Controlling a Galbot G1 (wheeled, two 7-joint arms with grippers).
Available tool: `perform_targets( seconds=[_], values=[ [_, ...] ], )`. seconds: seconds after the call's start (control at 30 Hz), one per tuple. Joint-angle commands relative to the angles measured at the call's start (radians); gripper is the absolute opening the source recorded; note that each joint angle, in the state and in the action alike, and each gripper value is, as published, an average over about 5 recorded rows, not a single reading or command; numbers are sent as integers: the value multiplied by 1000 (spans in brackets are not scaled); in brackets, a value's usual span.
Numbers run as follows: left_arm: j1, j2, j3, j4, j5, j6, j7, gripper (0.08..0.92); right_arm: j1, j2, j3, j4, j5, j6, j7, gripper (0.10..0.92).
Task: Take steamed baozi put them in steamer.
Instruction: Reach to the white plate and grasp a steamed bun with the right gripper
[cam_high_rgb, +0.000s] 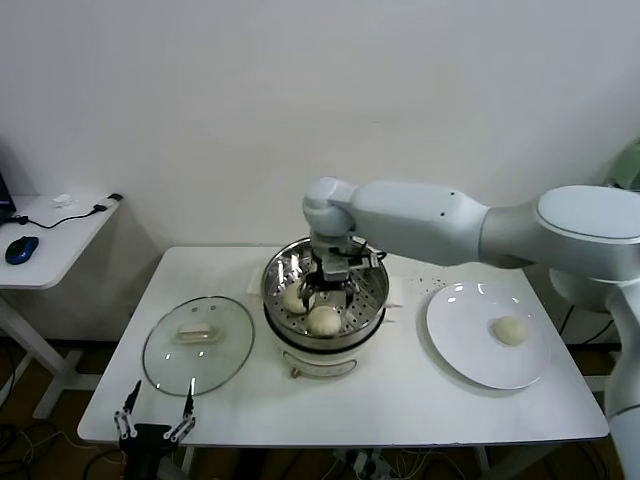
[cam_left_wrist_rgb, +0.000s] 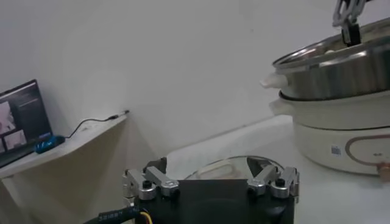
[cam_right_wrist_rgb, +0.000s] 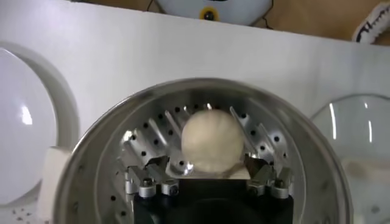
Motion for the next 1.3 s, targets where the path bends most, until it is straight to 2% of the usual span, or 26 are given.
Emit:
perform_targets(
  seconds=[0.03, 0.23, 0.4, 0.63, 0.9, 1.3],
  values=[
    [0, 3, 4, -9, -1, 1, 1, 823, 225, -216, -230, -9, 372, -418, 123, 823],
    [-4, 4, 12, -14, -2, 3, 2, 823, 210, -433, -260, 3, 592, -769, 109, 823],
    [-5, 5, 17, -17, 2, 6, 2, 823, 101, -588, -171, -19, 568, -877, 89, 823],
    [0, 4, 14, -18, 4, 6, 2, 823, -160, -705, 41, -98, 258, -814, 21, 823],
    [0, 1, 10, -18, 16, 14, 1, 823, -469, -700, 372, -236, -32, -682, -10, 823],
    [-8, -5, 13, -11, 30, 21, 3, 823, -616, -582, 579, -448, -160, -612, -6, 823]
  ],
)
